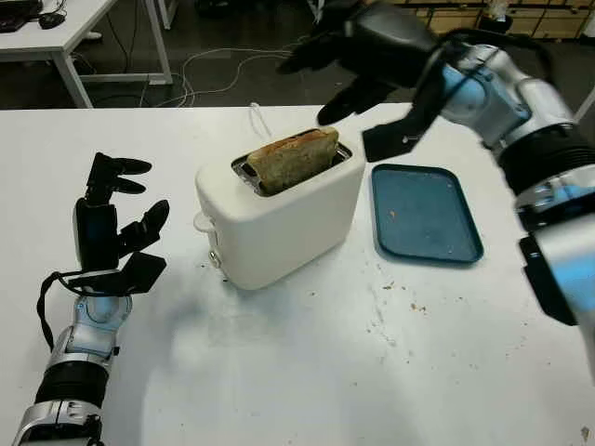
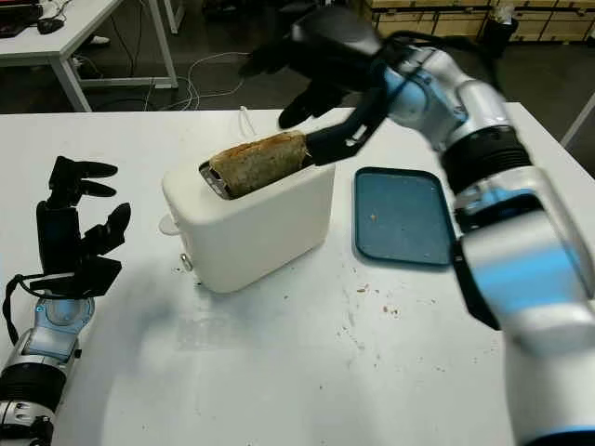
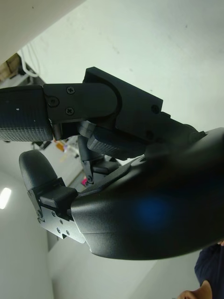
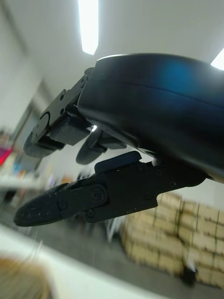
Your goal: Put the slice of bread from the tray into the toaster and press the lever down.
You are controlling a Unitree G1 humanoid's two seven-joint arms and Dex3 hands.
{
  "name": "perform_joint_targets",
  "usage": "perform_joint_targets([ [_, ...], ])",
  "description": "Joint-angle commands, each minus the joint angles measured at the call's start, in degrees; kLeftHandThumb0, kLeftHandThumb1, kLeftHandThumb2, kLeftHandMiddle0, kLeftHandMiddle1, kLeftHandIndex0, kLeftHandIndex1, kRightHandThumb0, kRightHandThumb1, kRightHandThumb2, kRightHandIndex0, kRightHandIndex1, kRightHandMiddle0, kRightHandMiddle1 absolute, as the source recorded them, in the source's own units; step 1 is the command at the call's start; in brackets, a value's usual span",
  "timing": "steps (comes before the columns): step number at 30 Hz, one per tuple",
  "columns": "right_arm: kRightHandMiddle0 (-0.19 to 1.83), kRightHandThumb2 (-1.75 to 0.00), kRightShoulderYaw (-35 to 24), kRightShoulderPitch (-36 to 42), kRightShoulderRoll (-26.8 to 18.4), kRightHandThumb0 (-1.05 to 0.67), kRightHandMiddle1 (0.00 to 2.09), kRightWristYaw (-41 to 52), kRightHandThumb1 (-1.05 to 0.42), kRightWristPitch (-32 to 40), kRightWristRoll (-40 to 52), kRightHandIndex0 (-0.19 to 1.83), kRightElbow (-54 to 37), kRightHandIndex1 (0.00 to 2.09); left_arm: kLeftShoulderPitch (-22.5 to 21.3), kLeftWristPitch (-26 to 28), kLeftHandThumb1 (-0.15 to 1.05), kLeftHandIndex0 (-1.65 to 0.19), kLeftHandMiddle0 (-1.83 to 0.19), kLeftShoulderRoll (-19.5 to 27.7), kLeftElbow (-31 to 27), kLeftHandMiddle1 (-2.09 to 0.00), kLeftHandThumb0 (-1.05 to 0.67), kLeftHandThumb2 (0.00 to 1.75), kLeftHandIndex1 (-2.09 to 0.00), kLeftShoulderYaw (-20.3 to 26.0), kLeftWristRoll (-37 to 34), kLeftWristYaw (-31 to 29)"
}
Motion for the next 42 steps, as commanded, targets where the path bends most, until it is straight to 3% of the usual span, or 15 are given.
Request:
perform_joint_targets([
  [1,0.85,-0.01,-1.59,4.60,-0.90,-0.50,0.12,-2.35,-0.86,-1.71,2.43,0.55,1.47,0.78,-0.56,-1.15,0.92,-0.16,-0.29,0.91,0.22,-1.51,-1.05,0.54,-1.39,-0.22,0.53,-0.27],
  [6,0.89,0.00,-6.31,15.85,-1.56,-0.45,0.09,-1.54,-0.91,-3.47,9.94,0.70,-0.58,0.66,-1.37,-1.84,0.92,-0.18,-0.30,1.07,0.55,-1.49,-1.05,0.54,-1.36,-0.69,0.34,-0.98],
  [12,0.95,-0.02,-14.89,32.96,2.93,-0.37,0.05,0.23,-0.91,-3.83,24.56,0.87,-7.20,0.49,-1.85,-3.23,0.92,-0.21,-0.32,1.51,1.07,-1.45,-1.05,0.55,-1.32,-1.56,0.85,-1.81],
  [18,1.00,-0.16,-20.04,47.86,9.63,-0.35,0.04,-1.12,-0.92,5.07,29.53,0.98,-20.09,0.47,-2.77,-5.30,0.92,-0.20,-0.30,3.07,2.70,-1.42,-1.05,0.59,-1.27,-2.57,3.18,-1.66],
  [23,1.01,-0.18,-22.78,56.43,15.64,-0.37,0.03,-0.25,-0.92,11.87,33.95,1.00,-30.09,0.48,-3.05,-6.00,0.92,-0.20,-0.30,3.50,3.26,-1.44,-1.05,0.62,-1.27,-3.10,4.17,-1.63],
  [34,0.97,-0.22,-26.80,65.20,21.79,-0.41,0.00,7.80,-0.92,26.09,46.11,0.98,-44.11,0.29,-3.19,-7.01,0.92,-0.14,-0.22,4.95,4.77,-1.50,-1.05,0.68,-1.34,-4.35,9.47,2.28],
  [42,0.98,-0.20,-28.83,64.24,21.51,-0.39,0.01,9.13,-0.92,27.66,45.02,1.00,-42.93,0.26,-2.75,-7.04,0.92,-0.01,-0.11,7.98,4.20,-1.65,-1.05,0.74,-1.50,-5.75,12.72,4.14],
])
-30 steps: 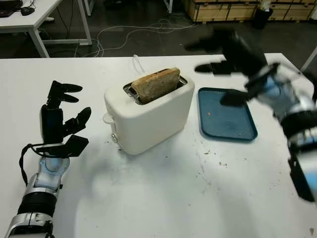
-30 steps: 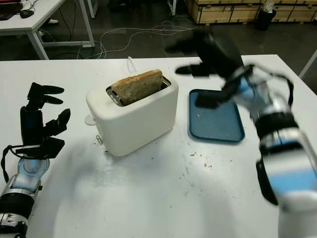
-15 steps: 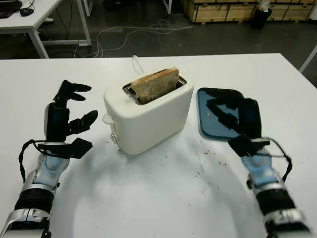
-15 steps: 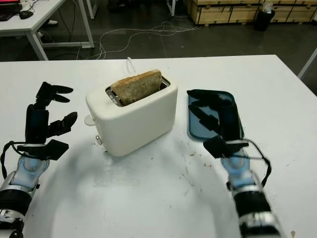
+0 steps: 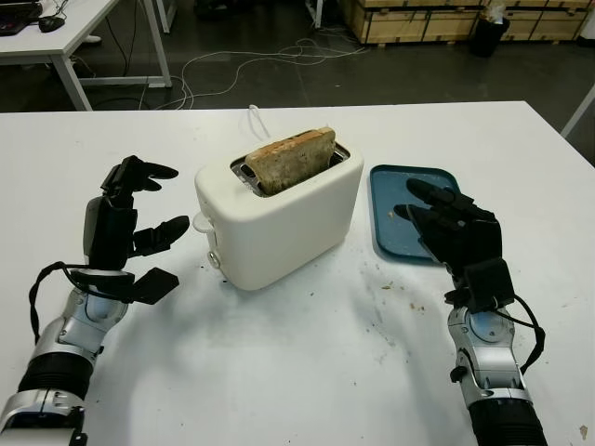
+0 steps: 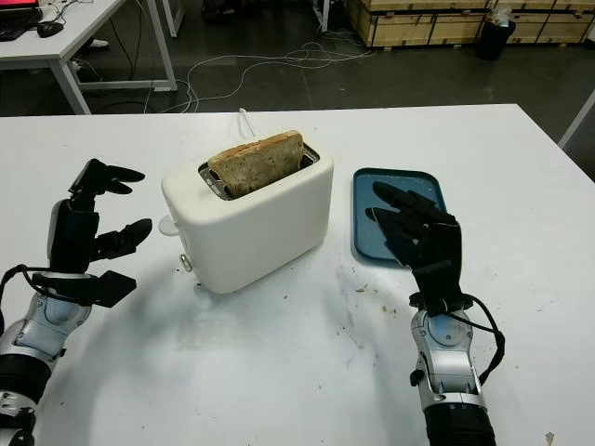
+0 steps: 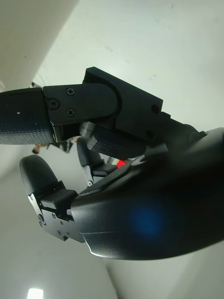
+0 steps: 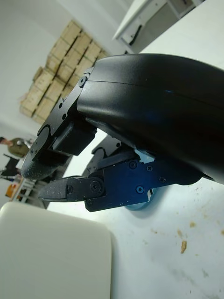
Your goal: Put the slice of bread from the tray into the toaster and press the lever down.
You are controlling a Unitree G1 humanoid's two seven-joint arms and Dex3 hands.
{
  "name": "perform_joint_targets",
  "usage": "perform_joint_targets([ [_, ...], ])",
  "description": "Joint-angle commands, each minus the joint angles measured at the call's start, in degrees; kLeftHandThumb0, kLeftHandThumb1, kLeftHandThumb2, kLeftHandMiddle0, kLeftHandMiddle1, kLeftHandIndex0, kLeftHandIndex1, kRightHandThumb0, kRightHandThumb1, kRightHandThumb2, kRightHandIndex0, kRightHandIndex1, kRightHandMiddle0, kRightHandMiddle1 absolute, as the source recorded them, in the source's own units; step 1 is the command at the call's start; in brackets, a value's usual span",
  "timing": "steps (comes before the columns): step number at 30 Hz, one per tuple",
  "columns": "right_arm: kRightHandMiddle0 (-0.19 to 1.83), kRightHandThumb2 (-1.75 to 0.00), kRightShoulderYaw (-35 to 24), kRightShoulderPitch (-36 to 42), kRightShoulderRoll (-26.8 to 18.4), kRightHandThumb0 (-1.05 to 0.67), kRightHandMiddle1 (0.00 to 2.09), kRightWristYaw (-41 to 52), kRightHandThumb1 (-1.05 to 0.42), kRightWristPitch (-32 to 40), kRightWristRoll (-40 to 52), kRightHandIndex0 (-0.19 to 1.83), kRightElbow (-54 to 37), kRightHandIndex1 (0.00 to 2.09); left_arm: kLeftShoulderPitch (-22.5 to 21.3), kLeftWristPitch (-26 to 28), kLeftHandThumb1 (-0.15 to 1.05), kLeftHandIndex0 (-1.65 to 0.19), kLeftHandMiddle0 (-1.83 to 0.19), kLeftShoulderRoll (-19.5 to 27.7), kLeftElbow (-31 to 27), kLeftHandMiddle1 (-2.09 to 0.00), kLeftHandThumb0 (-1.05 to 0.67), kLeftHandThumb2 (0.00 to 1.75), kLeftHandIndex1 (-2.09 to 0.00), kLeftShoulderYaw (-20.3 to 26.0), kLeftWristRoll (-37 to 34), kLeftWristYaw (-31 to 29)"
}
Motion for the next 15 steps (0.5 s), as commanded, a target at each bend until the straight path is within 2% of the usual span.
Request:
perform_joint_targets([
  [1,0.98,-0.20,-0.56,-1.53,-0.81,-0.39,0.01,0.10,-0.92,0.35,-1.34,1.00,0.95,0.26,-0.33,-0.54,0.92,-0.01,-0.11,1.33,-0.43,-1.67,-1.05,0.75,-1.51,-0.70,0.90,0.29],
  [4,0.98,-0.21,-0.90,-2.64,-2.20,-0.40,0.01,0.72,-0.92,0.07,-2.64,1.01,2.45,0.25,0.20,0.28,0.92,0.00,-0.06,2.70,-1.38,-1.73,-1.05,0.79,-1.53,-1.34,2.16,0.06],
  [9,0.98,-0.21,-0.65,-3.76,-4.14,-0.41,0.01,1.24,-0.92,-0.57,-5.28,1.02,4.14,0.23,-0.04,-1.56,0.92,0.00,-0.02,4.79,-0.95,-1.74,-1.04,0.79,-1.49,-2.82,4.69,1.85],
  [15,1.00,-0.19,-0.26,-4.45,-3.97,-0.41,0.01,1.36,-0.92,-2.43,-6.31,1.05,6.00,0.21,-1.62,-7.72,0.92,0.00,-0.04,7.65,1.19,-1.75,-0.99,0.80,-1.39,-5.78,11.10,8.46],
])
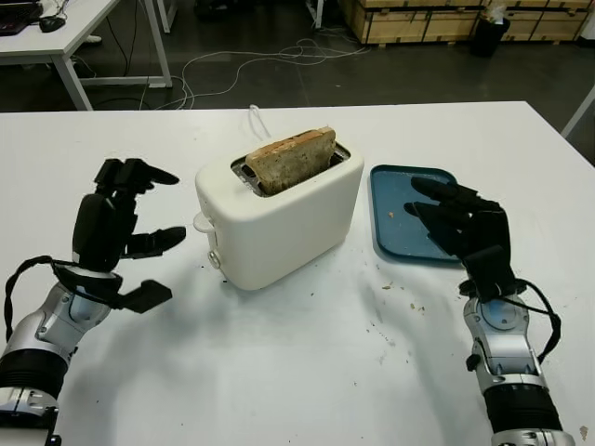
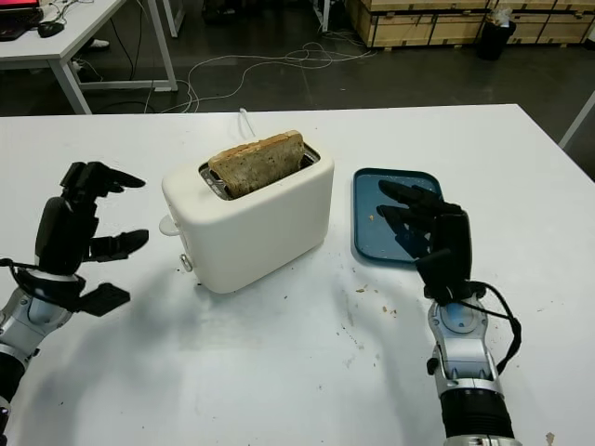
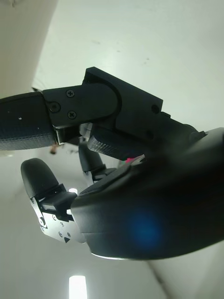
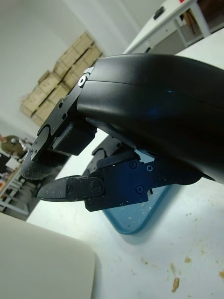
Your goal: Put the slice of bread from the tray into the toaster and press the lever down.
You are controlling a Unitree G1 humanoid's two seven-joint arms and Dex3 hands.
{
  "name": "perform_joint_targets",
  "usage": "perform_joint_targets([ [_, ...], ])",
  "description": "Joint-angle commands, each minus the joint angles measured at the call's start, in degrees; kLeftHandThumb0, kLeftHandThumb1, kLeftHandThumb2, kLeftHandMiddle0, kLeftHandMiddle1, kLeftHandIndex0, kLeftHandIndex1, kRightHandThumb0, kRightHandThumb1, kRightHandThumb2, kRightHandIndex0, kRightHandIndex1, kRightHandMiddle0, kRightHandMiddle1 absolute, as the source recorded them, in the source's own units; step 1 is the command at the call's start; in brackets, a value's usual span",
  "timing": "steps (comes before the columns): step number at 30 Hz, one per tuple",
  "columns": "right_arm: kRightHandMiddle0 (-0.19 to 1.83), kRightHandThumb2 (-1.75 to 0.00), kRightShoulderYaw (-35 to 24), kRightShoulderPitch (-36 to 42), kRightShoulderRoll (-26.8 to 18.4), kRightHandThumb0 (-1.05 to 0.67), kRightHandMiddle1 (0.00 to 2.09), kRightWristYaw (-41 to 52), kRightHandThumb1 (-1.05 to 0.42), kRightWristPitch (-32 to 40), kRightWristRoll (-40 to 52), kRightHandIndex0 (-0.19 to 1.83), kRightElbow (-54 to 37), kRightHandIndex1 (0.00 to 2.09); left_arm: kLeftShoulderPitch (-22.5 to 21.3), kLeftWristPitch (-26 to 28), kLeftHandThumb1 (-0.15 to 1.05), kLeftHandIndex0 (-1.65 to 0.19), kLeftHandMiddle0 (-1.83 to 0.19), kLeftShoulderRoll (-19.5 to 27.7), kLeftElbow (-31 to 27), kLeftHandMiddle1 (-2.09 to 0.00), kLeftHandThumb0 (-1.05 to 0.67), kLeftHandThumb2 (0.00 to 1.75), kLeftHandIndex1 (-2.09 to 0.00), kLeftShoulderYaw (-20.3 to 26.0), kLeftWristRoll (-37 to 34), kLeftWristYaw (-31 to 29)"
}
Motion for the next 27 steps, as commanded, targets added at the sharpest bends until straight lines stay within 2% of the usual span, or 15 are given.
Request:
perform_joint_targets([
  [1,1.00,-0.19,0.21,-0.98,-0.08,-0.41,0.01,0.17,-0.92,-1.66,-0.58,1.05,0.68,0.21,-1.80,-3.34,0.92,0.00,-0.06,1.56,1.25,-1.75,-0.97,0.80,-1.36,-1.70,3.25,3.76],
  [7,1.00,-0.18,0.22,-1.25,-0.31,-0.41,0.01,-0.17,-0.92,-1.33,-1.47,1.05,1.29,0.20,-2.79,-6.74,0.92,0.00,-0.14,3.29,3.26,-1.75,-0.92,0.82,-1.12,-6.16,11.30,13.78],
  [12,0.99,-0.18,0.07,-1.59,-0.32,-0.41,0.00,0.05,-0.92,-1.01,-1.52,1.05,1.71,0.19,-3.95,-5.09,0.92,-0.01,-0.07,5.10,4.20,-1.75,-0.87,0.83,-0.82,-11.28,19.16,24.22],
  [15,1.00,-0.18,0.16,-1.68,-0.34,-0.41,0.00,0.17,-0.92,-1.29,-1.60,1.05,1.94,0.18,-4.60,-3.82,0.92,0.00,-0.02,5.90,5.21,-1.75,-0.85,0.84,-0.69,-13.88,21.57,29.02],
  [19,1.00,-0.18,0.17,-1.87,-0.38,-0.41,0.00,0.33,-0.92,-1.89,-1.54,1.06,2.59,0.18,-5.04,-3.01,0.92,-0.03,-0.02,6.28,6.39,-1.75,-0.83,0.86,-0.65,-16.11,21.84,32.05],
  [27,0.99,-0.19,-0.07,-1.99,-0.33,-0.43,0.00,0.38,-0.92,-1.78,-1.55,1.05,2.75,0.16,-5.69,-1.95,0.92,-0.04,-0.03,7.74,7.18,-1.75,-0.85,0.87,-0.69,-18.93,21.14,32.51],
])
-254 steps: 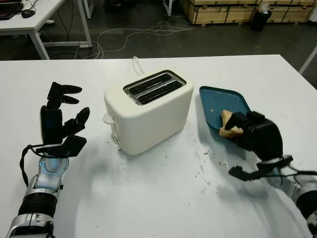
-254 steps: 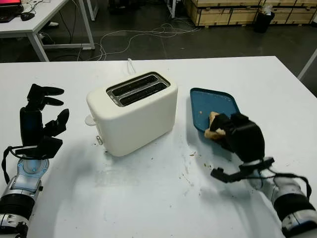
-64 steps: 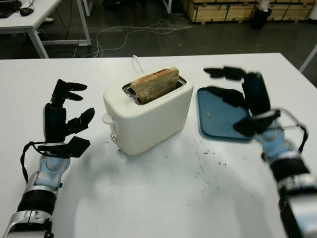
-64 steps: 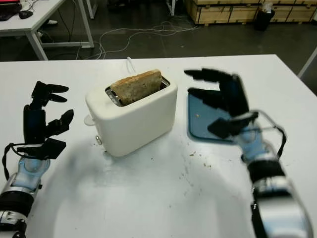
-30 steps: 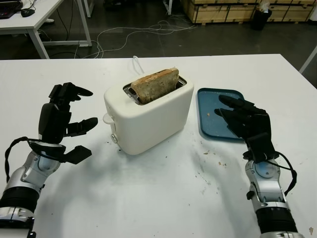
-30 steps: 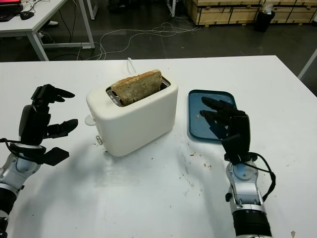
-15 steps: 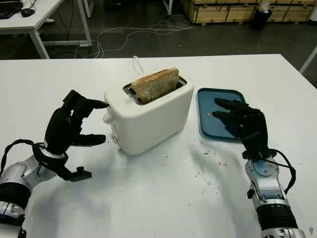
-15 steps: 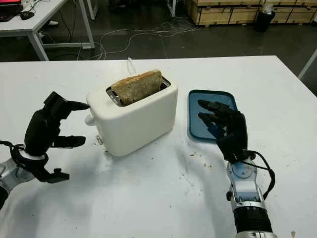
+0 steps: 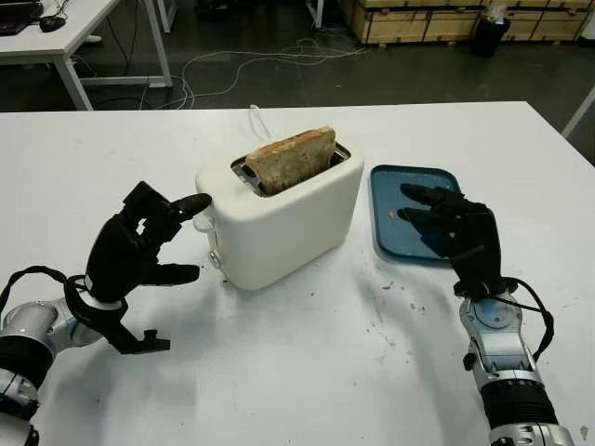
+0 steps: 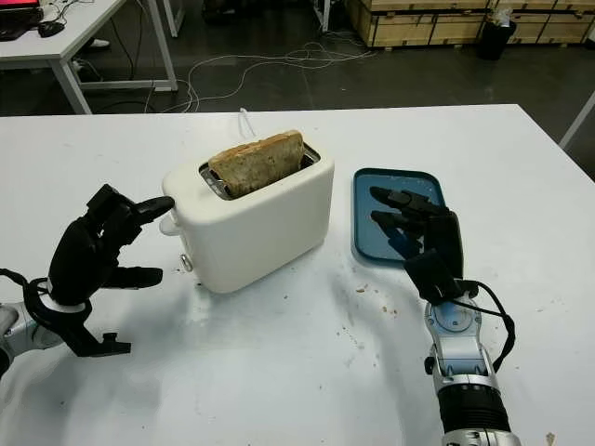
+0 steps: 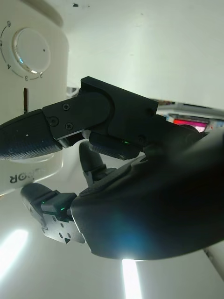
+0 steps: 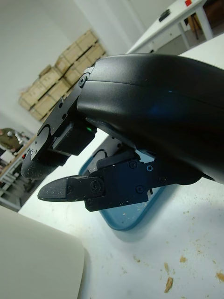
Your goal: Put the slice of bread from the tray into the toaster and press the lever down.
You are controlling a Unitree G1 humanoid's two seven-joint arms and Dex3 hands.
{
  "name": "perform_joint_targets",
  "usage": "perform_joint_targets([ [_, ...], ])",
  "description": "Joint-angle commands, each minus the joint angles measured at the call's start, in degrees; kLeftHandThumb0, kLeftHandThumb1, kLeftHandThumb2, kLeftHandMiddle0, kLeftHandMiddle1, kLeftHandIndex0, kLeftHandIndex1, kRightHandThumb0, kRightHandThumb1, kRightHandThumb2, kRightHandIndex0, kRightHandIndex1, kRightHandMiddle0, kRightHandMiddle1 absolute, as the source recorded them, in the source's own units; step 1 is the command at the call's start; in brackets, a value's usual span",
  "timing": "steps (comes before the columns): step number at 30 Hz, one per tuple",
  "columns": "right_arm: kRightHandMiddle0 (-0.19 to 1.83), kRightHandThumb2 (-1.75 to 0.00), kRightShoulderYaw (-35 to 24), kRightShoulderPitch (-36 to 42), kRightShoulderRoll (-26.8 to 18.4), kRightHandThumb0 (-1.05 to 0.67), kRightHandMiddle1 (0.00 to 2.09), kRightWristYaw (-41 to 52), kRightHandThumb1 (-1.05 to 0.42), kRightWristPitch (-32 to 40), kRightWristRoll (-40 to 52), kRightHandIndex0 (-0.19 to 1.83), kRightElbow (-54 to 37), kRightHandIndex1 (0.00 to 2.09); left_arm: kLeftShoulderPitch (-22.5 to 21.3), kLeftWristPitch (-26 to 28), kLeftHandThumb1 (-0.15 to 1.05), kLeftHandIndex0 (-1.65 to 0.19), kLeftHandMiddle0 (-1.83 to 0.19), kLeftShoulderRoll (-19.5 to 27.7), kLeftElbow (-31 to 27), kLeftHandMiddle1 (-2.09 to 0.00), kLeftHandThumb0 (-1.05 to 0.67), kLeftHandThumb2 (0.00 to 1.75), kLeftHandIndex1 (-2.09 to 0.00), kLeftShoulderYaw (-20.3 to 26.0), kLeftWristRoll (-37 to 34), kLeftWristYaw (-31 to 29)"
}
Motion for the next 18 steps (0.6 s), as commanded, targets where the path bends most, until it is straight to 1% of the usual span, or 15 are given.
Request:
perform_joint_targets([
  [1,0.99,-0.19,-0.36,-0.78,-0.22,-0.43,0.00,0.20,-0.92,-0.83,0.53,1.05,0.11,0.16,-0.94,0.44,0.92,-0.04,-0.05,1.09,0.44,-1.75,-0.85,0.87,-0.72,-0.85,-0.19,0.16],
  [3,0.99,-0.19,-0.41,-0.77,-0.14,-0.42,0.00,0.31,-0.92,-0.93,0.72,1.05,0.09,0.16,-0.80,0.52,0.92,-0.01,-0.08,1.31,0.63,-1.75,-0.86,0.88,-0.80,-1.13,-0.07,0.64],
  [7,0.99,-0.18,-0.46,-0.79,0.02,-0.41,0.00,0.40,-0.92,-0.72,0.86,1.06,0.02,0.16,-0.37,1.08,0.92,-0.01,-0.09,0.93,1.08,-1.75,-0.85,0.88,-0.84,-1.63,0.33,3.65],
  [10,0.99,-0.18,-0.38,-0.87,-0.03,-0.41,0.00,0.43,-0.92,-0.90,0.58,1.06,0.17,0.15,-0.33,1.85,0.92,0.00,-0.09,0.66,1.18,-1.75,-0.83,0.86,-0.84,-2.51,1.24,7.27],
  [15,0.99,-0.19,-0.21,-0.98,-0.05,-0.42,0.00,0.46,-0.92,-0.75,0.28,1.05,0.28,0.14,-1.31,3.96,0.92,-0.04,-0.02,-0.59,2.60,-1.75,-0.78,0.81,-0.81,-4.31,2.86,15.68],
  [18,0.98,-0.19,-0.17,-0.92,0.09,-0.41,0.00,0.63,-0.92,-0.08,0.47,1.06,-0.04,0.14,-1.45,3.37,0.92,-0.07,0.00,-0.64,2.56,-1.75,-0.78,0.81,-0.80,-4.40,1.54,16.18],
])
